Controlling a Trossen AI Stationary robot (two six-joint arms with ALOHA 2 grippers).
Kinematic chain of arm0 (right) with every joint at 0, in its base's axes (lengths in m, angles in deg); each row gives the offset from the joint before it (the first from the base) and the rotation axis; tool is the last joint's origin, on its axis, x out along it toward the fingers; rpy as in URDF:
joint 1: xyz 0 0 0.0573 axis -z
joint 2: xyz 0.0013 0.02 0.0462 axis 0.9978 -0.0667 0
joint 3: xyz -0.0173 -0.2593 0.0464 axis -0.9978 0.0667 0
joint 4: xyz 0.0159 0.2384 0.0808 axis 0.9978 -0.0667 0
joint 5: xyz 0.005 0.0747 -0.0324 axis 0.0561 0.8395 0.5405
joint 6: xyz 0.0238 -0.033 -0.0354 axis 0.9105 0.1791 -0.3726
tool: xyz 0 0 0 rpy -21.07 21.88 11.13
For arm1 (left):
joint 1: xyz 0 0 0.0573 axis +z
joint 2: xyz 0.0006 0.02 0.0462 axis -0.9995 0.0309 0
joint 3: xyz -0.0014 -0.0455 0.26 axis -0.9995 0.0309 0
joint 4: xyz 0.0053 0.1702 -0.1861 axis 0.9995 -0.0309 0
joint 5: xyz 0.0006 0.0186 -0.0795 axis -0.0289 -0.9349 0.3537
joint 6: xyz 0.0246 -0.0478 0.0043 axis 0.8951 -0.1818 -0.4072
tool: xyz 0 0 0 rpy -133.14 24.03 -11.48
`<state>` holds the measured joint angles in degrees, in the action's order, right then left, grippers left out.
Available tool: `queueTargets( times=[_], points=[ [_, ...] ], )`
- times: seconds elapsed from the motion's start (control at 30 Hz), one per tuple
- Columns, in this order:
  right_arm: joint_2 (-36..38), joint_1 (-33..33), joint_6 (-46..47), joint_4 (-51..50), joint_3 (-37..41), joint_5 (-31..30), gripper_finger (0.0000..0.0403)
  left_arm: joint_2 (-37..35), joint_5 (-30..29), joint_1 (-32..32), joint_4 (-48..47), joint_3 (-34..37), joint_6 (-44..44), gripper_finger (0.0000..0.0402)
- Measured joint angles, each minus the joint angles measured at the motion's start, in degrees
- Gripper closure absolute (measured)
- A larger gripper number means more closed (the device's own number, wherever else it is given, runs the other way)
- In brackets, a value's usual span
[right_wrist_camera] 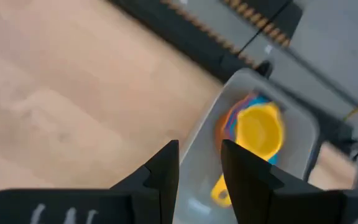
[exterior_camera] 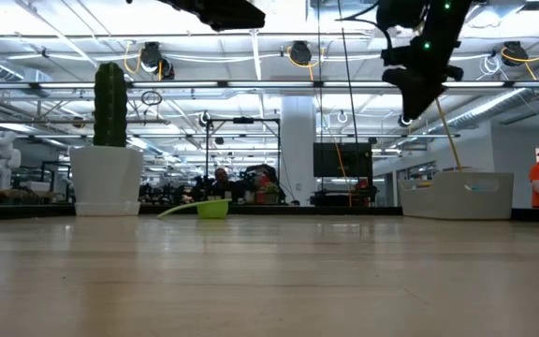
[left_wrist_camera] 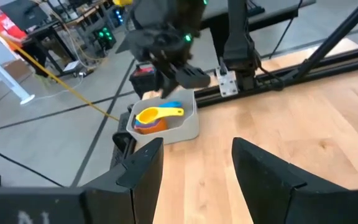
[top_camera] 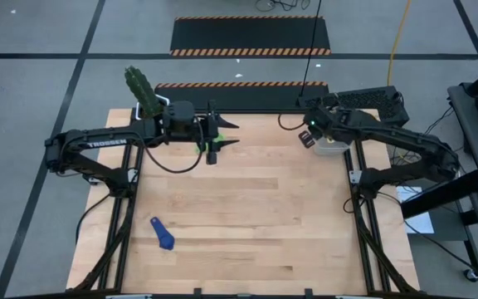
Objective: Nest measuring cups in basket
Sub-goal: Stack the yellow measuring cup on top of the light blue measuring cup in the gray bin
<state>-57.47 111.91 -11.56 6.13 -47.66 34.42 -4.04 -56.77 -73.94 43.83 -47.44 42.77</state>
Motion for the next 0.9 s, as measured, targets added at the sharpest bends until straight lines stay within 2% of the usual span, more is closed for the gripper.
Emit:
queueTargets(
  times=[0.17,0.23,0.9],
  points=[
    [-0.53,3.32,3.61,-0.98,3.47,11.95,0.0289,-0.02,-0.01,-0.08,0.13,0.0,-0.73,0.0206],
    [-1.48,5.18,4.54,-1.28,5.0,14.68,0.0291,-0.02,0.0,-0.15,0.23,0.0,-0.73,0.0206],
    [-15.83,18.48,-4.38,5.1,7.09,16.02,0.0383,-0.02,-0.02,-0.15,1.48,0.0,-1.14,0.0206]
  ],
)
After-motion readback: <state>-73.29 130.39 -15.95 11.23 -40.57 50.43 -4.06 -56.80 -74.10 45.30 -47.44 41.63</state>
